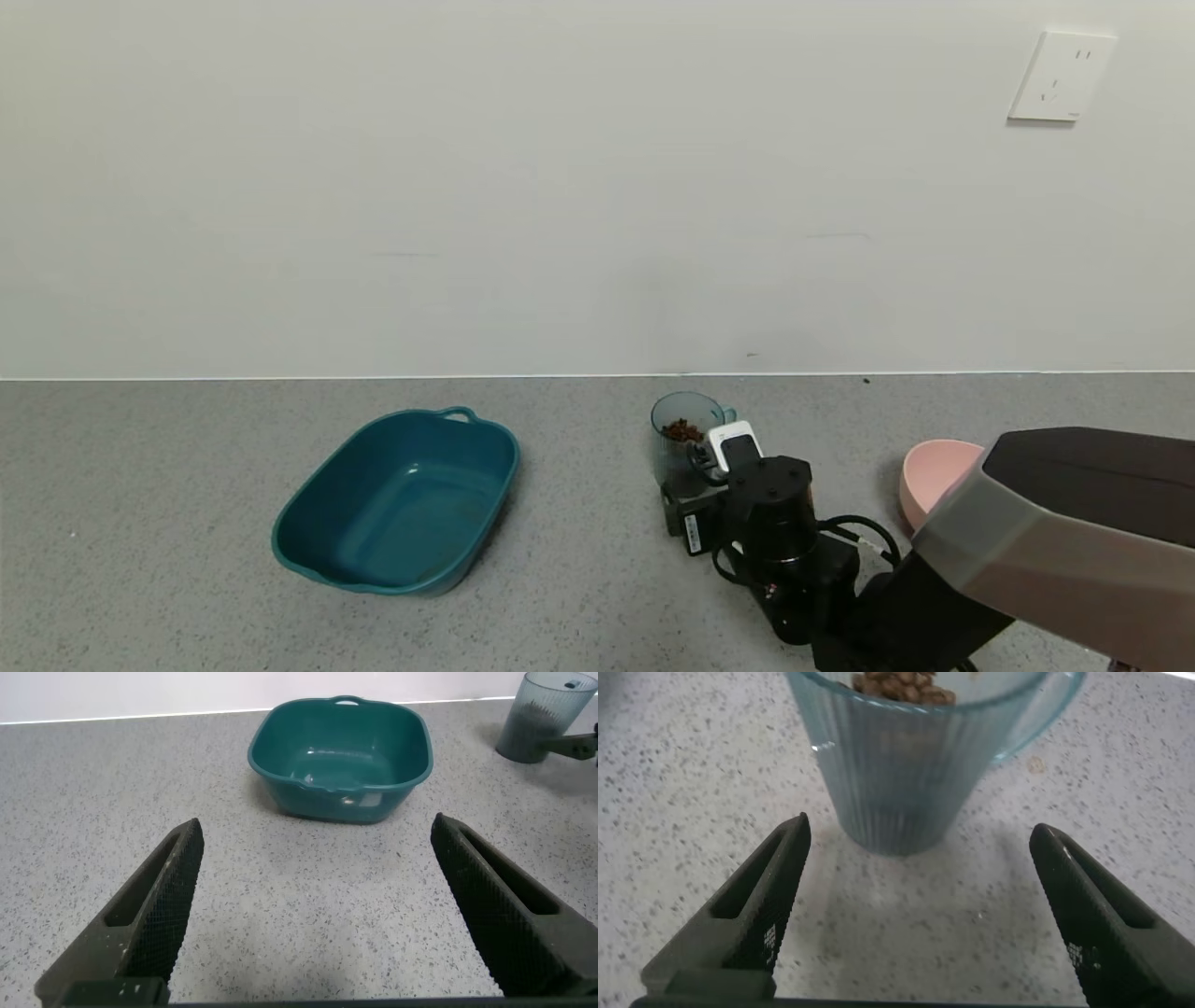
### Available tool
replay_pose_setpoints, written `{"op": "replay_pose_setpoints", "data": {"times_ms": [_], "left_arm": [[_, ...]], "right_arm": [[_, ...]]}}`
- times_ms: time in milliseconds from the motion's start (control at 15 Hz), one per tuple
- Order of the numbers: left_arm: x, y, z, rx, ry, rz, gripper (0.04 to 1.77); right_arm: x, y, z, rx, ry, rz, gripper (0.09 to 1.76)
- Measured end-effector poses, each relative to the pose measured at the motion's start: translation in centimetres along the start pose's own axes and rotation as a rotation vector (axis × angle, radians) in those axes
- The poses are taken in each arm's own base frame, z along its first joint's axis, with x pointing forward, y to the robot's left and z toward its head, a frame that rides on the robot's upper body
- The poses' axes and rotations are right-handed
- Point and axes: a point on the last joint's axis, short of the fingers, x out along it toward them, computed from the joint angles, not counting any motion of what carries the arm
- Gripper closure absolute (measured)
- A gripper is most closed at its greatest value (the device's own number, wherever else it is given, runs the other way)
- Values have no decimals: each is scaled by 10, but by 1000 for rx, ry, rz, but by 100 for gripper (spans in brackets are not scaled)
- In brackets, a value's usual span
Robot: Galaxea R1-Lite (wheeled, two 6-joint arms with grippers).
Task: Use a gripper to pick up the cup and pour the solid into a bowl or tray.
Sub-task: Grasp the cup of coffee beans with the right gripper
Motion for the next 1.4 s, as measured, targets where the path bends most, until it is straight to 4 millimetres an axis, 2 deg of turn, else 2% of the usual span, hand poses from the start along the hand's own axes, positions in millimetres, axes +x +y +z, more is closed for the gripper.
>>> {"op": "replay_pose_setpoints", "data": {"times_ms": [200,533,1000,1400], "left_arm": [[0,0,0,0,0,0,6],[0,0,0,0,0,0,6],[0,0,0,0,0,0,6],[0,0,0,0,0,0,6]], "right_arm": [[7,13,2,7,-29,-10,14],[25,24,3,27,-66,-48,14],[47,27,3,52,-104,-83,14],[53,28,7,63,-124,-95,14]]}}
